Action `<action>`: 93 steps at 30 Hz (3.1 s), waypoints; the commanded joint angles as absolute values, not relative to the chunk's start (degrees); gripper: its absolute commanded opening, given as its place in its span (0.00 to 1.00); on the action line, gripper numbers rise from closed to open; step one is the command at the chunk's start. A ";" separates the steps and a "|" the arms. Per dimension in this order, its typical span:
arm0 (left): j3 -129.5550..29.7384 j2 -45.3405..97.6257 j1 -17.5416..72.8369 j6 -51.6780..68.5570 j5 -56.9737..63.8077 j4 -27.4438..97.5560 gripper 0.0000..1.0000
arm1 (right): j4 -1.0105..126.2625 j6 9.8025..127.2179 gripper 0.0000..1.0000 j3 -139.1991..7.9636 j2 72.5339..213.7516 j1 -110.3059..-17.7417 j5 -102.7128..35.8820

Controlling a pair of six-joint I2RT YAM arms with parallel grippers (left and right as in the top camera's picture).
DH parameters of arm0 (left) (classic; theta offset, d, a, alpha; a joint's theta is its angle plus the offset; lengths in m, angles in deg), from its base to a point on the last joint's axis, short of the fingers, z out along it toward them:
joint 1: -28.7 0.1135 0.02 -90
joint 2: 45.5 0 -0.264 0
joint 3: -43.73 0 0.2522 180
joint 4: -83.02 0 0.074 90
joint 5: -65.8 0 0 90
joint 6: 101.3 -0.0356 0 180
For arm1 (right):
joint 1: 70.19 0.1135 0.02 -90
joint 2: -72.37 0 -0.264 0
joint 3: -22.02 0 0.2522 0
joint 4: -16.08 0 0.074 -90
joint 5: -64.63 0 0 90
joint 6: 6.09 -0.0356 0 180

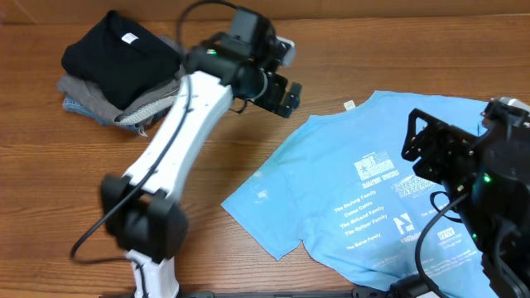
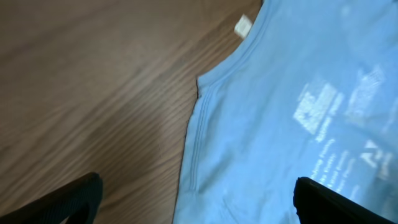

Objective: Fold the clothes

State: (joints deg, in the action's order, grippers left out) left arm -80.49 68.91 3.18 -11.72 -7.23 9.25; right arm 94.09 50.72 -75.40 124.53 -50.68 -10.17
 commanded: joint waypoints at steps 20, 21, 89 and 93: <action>-80.81 91.48 -7.07 -17.95 -14.31 25.45 0.78 | 101.41 49.12 0.78 -75.81 130.32 -50.94 -10.21; -80.81 91.96 -7.07 -17.95 -14.35 25.58 0.76 | 101.45 49.12 0.78 -75.81 130.32 -50.94 -10.21; -92.64 69.12 11.53 -9.19 -17.08 -11.07 0.60 | 85.02 57.54 0.41 -71.07 193.05 -76.69 -27.72; -90.93 74.94 9.06 -9.21 -17.11 -10.90 0.48 | 84.47 53.28 0.09 -70.33 193.05 -77.43 -19.72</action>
State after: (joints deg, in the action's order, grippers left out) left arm -92.55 70.24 10.65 -7.83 -18.33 -10.88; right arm 85.56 58.04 -72.69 190.76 -76.76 -27.39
